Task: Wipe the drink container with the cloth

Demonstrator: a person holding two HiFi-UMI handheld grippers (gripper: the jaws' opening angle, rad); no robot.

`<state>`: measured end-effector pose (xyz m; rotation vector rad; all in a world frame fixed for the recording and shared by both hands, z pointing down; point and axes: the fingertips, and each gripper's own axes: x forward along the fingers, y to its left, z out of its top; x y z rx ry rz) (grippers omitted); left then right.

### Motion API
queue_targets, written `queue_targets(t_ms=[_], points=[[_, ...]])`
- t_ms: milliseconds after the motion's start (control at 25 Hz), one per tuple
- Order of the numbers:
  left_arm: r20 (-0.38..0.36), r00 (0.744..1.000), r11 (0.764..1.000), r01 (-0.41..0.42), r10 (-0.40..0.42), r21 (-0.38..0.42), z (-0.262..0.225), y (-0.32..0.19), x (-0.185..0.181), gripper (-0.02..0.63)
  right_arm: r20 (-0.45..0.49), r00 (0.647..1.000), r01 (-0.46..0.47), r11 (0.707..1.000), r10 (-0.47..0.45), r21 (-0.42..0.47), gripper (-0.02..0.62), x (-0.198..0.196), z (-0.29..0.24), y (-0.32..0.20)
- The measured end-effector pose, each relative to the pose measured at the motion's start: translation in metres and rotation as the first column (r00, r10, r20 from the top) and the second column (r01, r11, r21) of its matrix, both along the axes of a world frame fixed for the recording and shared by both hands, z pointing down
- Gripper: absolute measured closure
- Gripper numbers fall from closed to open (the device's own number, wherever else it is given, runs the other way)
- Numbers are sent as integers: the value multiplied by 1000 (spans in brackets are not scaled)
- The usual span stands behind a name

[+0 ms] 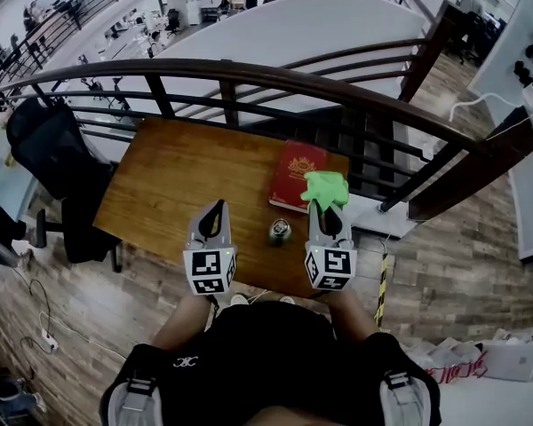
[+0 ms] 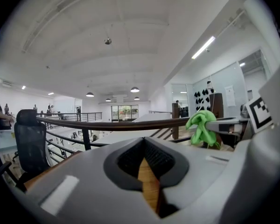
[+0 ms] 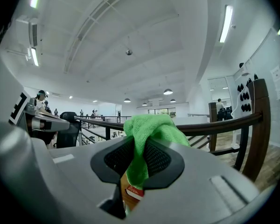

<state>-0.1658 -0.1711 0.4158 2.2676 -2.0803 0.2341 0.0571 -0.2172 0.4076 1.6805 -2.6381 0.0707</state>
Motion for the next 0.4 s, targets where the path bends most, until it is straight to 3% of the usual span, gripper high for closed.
queue_targets(t_ms=[400], points=[[-17, 1000, 1000, -1, 1, -4, 3, -2, -6, 554, -6, 1000, 3, 1000, -3, 18, 537, -8, -3, -3]])
